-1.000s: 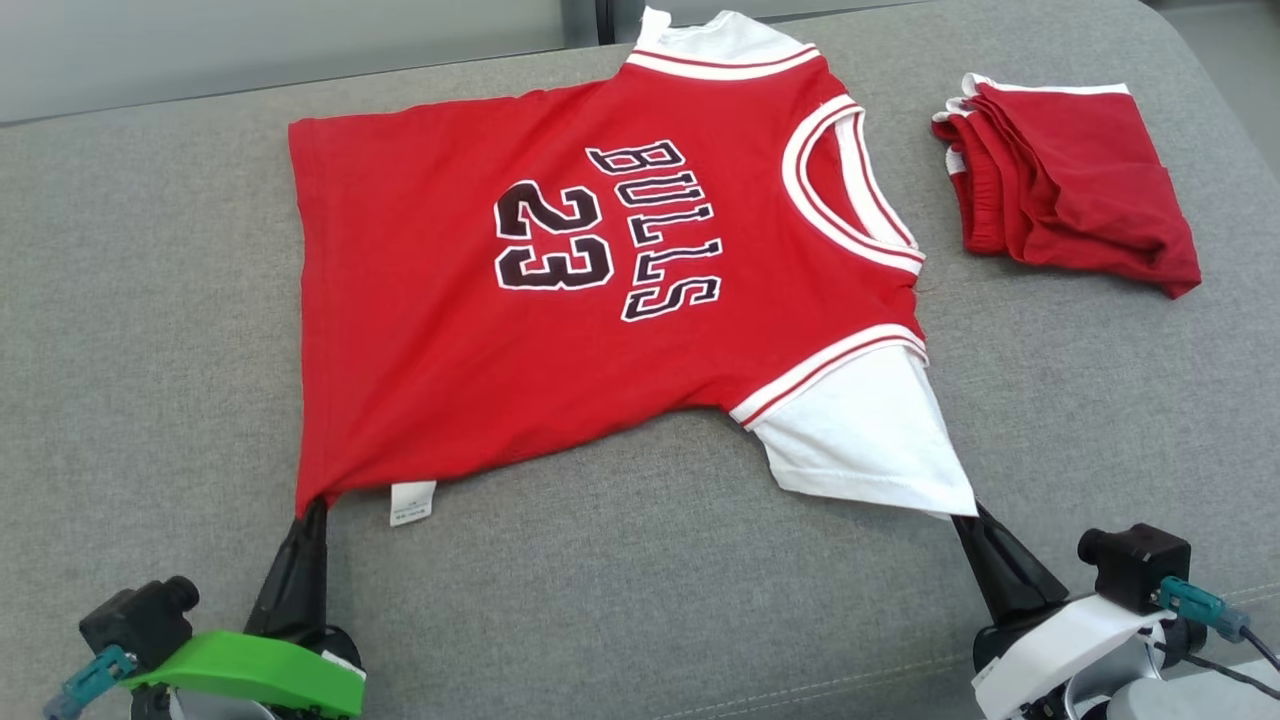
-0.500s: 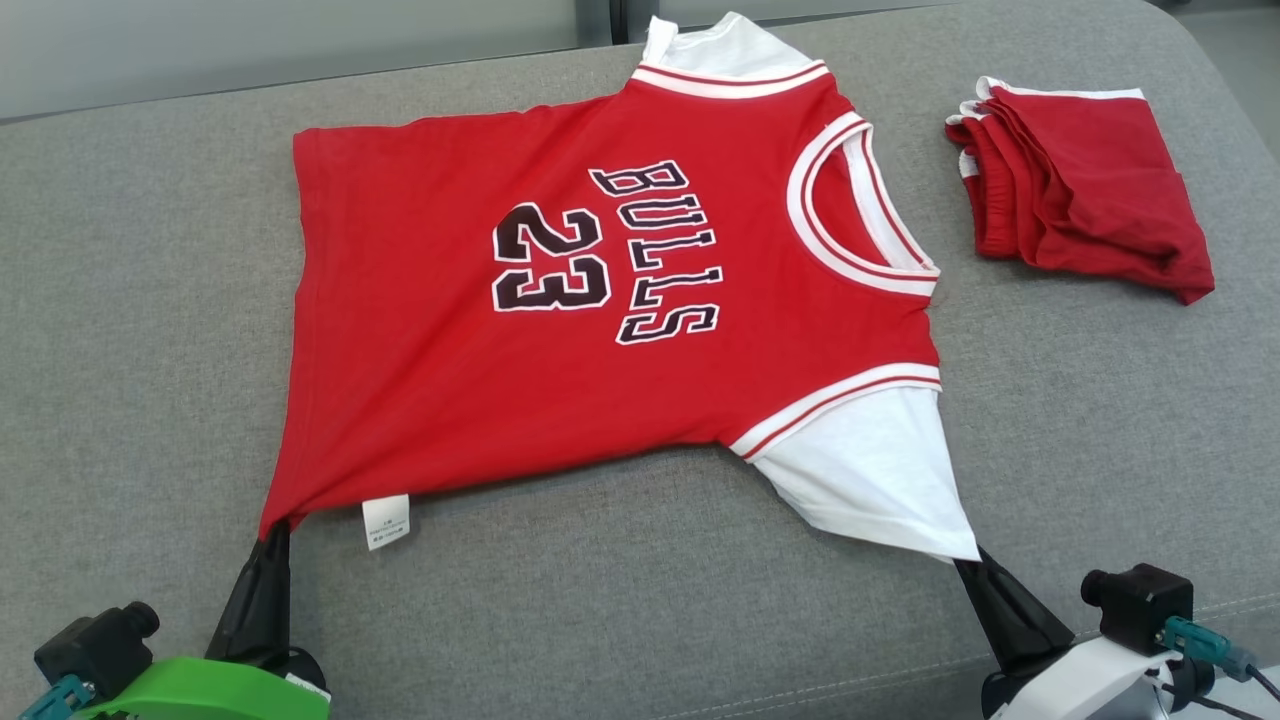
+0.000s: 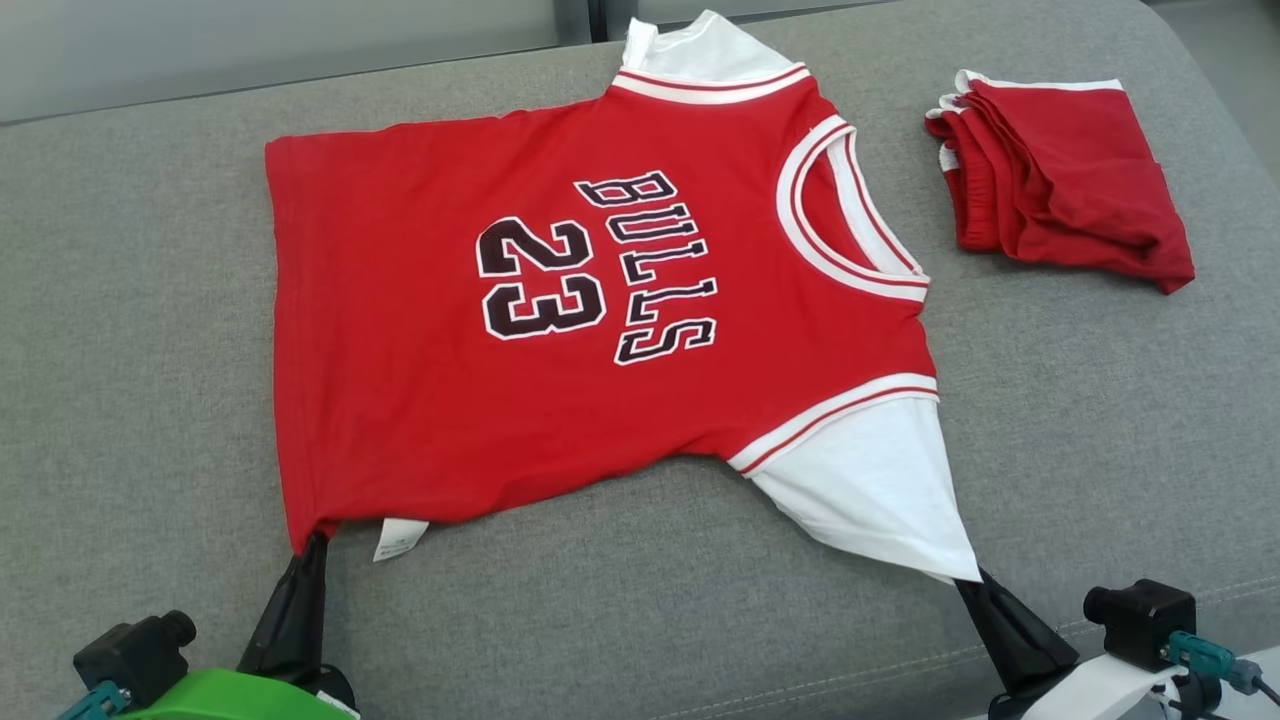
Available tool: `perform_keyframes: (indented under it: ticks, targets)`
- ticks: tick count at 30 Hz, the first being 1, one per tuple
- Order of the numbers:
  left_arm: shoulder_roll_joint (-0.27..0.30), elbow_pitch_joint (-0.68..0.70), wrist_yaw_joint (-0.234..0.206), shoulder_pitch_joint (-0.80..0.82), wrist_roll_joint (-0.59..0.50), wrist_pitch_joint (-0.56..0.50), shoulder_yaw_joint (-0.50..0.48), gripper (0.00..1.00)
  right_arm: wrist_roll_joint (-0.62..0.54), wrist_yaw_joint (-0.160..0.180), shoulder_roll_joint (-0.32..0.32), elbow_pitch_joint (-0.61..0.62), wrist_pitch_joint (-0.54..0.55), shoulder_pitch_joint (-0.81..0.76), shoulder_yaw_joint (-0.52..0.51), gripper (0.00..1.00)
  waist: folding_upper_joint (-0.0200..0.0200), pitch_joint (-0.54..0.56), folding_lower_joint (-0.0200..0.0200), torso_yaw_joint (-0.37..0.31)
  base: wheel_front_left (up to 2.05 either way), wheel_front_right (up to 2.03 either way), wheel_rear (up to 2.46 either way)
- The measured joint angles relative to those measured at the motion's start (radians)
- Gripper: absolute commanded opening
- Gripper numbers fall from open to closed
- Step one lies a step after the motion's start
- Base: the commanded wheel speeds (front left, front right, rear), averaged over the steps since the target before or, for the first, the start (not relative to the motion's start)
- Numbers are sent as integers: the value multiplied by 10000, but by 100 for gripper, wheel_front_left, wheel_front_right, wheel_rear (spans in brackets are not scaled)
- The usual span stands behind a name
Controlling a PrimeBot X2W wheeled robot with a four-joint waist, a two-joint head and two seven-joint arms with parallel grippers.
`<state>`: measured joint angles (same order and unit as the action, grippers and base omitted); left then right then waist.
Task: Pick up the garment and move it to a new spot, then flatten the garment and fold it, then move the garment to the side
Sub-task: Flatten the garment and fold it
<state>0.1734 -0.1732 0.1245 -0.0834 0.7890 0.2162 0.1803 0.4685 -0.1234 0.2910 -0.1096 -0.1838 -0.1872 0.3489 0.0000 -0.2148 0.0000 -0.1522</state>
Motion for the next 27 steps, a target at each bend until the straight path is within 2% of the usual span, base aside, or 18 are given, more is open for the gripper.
perform_keyframes:
  ticks: [16, 27]
  targets:
    - [-88, -125, 0, -288, 2, 2, 529, 0, 77, 0, 219, 238, 15, -85, -61, 0, 0, 907, 0, 164, 0, 0, 0]
    - [100, 113, -4, -1063, 33, 8, 123, 0, 59, 0, 284, 717, 368, -396, 303, 0, 0, 1553, 0, -75, 0, 0, 0]
